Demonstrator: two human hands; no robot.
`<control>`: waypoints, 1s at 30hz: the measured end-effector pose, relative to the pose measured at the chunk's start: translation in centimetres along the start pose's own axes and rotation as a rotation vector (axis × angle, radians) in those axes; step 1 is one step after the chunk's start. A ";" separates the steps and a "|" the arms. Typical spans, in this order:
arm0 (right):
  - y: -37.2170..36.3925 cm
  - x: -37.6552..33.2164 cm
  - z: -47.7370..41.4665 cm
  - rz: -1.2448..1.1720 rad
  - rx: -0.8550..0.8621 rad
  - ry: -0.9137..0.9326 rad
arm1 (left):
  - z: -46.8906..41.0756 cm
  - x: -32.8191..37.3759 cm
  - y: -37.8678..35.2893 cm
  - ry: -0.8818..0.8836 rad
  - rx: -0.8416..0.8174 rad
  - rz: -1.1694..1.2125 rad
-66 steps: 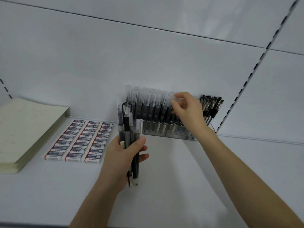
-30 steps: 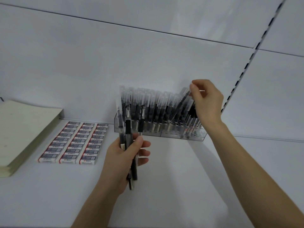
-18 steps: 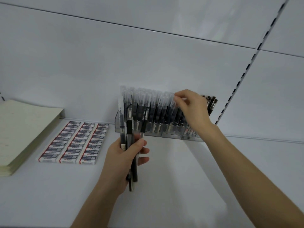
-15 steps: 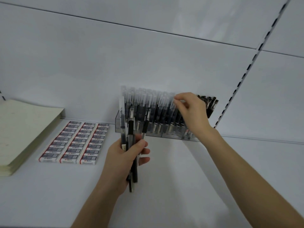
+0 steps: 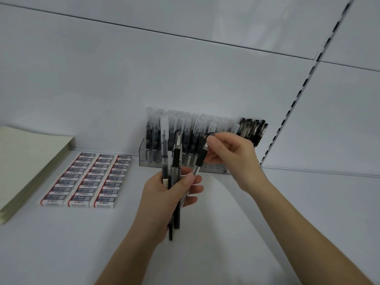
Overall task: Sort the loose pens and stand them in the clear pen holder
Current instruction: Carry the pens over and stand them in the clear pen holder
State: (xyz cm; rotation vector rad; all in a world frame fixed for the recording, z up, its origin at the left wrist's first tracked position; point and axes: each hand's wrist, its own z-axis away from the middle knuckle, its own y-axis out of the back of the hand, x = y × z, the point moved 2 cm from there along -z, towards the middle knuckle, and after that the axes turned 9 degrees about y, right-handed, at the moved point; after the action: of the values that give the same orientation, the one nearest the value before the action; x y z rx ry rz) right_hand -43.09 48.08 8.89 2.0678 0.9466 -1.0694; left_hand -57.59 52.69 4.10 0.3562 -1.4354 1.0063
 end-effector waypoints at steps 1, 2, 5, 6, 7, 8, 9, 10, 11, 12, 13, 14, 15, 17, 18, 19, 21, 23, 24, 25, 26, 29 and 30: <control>0.3 0.0 0.2 -0.043 0.028 -0.018 | 0.0 0.0 -0.4 -0.002 -0.007 -0.002; 0.6 0.1 0.3 -0.083 0.052 -0.042 | 0.0 0.0 -0.8 -0.002 -0.013 0.001; 2.5 0.3 0.3 -0.143 0.172 -0.097 | 0.0 0.1 -1.7 0.005 -0.013 0.034; 3.6 0.3 0.2 -0.142 0.240 -0.101 | 0.0 0.1 -1.9 0.010 -0.012 0.039; 4.8 0.2 0.1 -0.129 0.313 -0.096 | -0.1 0.1 -2.1 0.013 -0.017 0.030; 6.1 0.2 0.0 -0.102 0.387 -0.083 | 0.0 0.0 -2.3 0.014 -0.024 0.008; 7.4 0.2 -0.2 -0.058 0.456 -0.067 | 0.0 -0.1 -2.4 0.013 -0.031 -0.020; 8.6 0.3 -0.3 0.006 0.517 -0.051 | 0.1 -0.2 -2.5 0.013 -0.032 -0.045; 9.7 0.5 -0.4 0.084 0.567 -0.036 | 0.2 -0.3 -2.7 0.014 -0.024 -0.058; 10.7 0.7 -0.5 0.164 0.605 -0.017 | 0.2 -0.4 -2.9 0.017 -0.013 -0.061; 11.4 0.8 -0.6 0.242 0.631 0.005 | 0.2 -0.6 -3.0 0.018 0.000 -0.063; 12.0 0.9 -0.8 0.311 0.645 0.027 | 0.2 -0.7 -3.1 0.021 0.009 -0.068; 12.3 0.9 -0.9 0.368 0.650 0.052 | 0.1 -0.8 -3.2 0.027 0.013 -0.073; 12.5 0.8 -1.3 0.442 0.630 0.098 | 0.0 -0.9 -3.2 0.039 0.014 -0.066; 12.4 0.9 -1.6 0.466 0.606 0.115 | 0.0 -0.9 -3.2 0.045 0.007 -0.058; 12.1 1.0 -1.8 0.489 0.579 0.126 | 0.0 -0.8 -3.2 0.049 -0.001 -0.053; 11.7 1.3 -2.3 0.540 0.522 0.136 | 0.3 -0.7 -3.1 0.044 -0.018 -0.059; 11.4 1.6 -2.9 0.598 0.444 0.127 | 0.4 -0.7 -3.0 0.028 -0.027 -0.058; 11.2 1.8 -3.2 0.632 0.394 0.119 | 0.5 -0.7 -2.9 0.024 -0.030 -0.050; 11.0 2.0 -3.3 0.676 0.341 0.107 | 0.6 -0.6 -2.8 0.024 -0.033 -0.040; 10.8 2.4 -3.3 0.722 0.290 0.092 | 0.6 -0.6 -2.7 0.026 -0.034 -0.030; 10.0 3.7 -3.0 0.786 0.228 0.049 | 0.7 -0.4 -2.4 0.034 -0.036 -0.016; 10.0 4.0 -3.0 0.780 0.235 0.038 | 0.7 -0.4 -2.3 0.035 -0.036 -0.018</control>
State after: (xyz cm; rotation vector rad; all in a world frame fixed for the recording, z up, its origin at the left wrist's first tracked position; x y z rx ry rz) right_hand -32.13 46.12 8.86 2.3332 -0.0216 -0.7301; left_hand -56.22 50.71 4.67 0.3230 -1.4145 0.9672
